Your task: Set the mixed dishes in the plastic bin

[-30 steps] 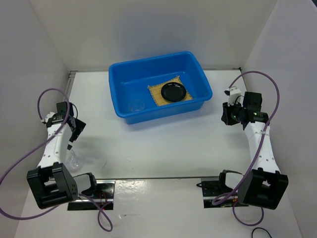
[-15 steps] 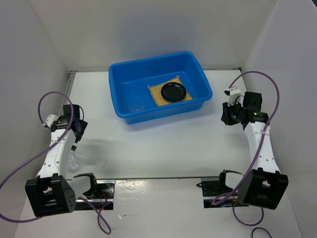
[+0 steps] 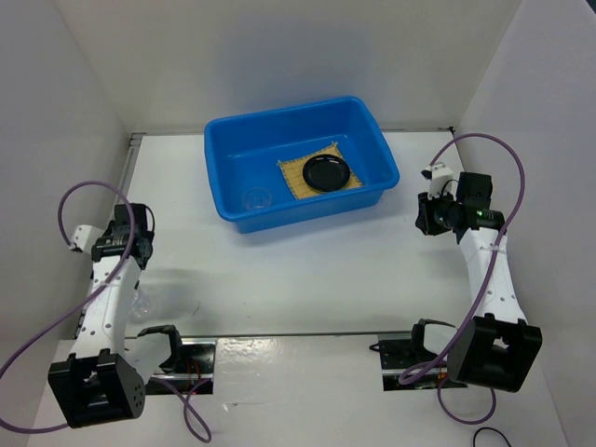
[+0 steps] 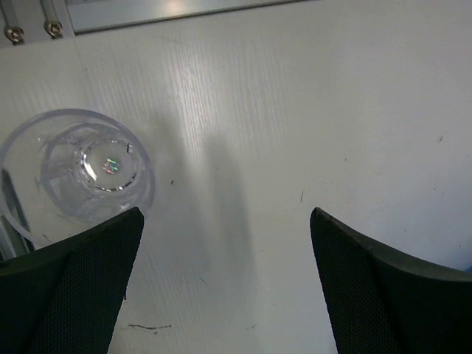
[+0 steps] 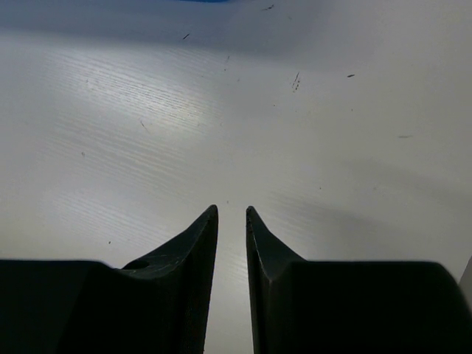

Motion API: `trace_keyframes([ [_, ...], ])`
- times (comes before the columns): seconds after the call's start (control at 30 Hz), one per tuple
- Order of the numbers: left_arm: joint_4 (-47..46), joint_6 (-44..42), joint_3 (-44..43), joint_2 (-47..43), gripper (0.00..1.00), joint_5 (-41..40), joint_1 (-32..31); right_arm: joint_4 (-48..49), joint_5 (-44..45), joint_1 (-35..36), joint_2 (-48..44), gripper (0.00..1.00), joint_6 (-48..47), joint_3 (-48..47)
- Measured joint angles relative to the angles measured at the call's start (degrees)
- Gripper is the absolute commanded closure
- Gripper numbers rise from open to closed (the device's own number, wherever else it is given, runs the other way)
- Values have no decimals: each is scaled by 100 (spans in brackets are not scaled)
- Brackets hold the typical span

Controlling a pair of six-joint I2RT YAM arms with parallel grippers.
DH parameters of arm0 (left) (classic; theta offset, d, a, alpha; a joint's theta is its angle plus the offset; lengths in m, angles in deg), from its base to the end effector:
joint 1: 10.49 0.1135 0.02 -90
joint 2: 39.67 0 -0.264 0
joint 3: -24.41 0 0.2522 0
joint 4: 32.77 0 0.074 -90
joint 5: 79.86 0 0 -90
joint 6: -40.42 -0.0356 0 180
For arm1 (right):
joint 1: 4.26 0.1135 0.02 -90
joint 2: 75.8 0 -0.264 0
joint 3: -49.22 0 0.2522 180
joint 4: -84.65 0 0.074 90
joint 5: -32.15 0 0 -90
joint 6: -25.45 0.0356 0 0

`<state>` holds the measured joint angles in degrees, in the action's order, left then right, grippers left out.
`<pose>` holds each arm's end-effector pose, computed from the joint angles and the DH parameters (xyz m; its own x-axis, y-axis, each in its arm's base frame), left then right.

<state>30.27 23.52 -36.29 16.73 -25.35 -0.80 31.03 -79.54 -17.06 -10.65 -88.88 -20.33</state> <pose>0.1728 0.0505 0.2643 0.1703 -0.7612 -0.6257 -0.9324 0.0809 -0.3522 0.2276 -0.0382 0.2913 -0.6607 -0.2425 -0.7104 -0.3311 0.9435 -0.0141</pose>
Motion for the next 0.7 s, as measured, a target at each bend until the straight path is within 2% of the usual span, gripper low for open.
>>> trace_keyframes([
  [0.2, -129, -262, 0, 92, 0, -26, 393, 0, 7, 0, 2, 73, -2, 0],
  [0.63, -334, -420, 9, 1298, 0, 341, 743, 0, 9, 0, 2, 73, 0, 0],
  [0.7, -367, -422, 11, 1408, 14, 409, 765, 0, 9, 0, 2, 73, -2, 0],
])
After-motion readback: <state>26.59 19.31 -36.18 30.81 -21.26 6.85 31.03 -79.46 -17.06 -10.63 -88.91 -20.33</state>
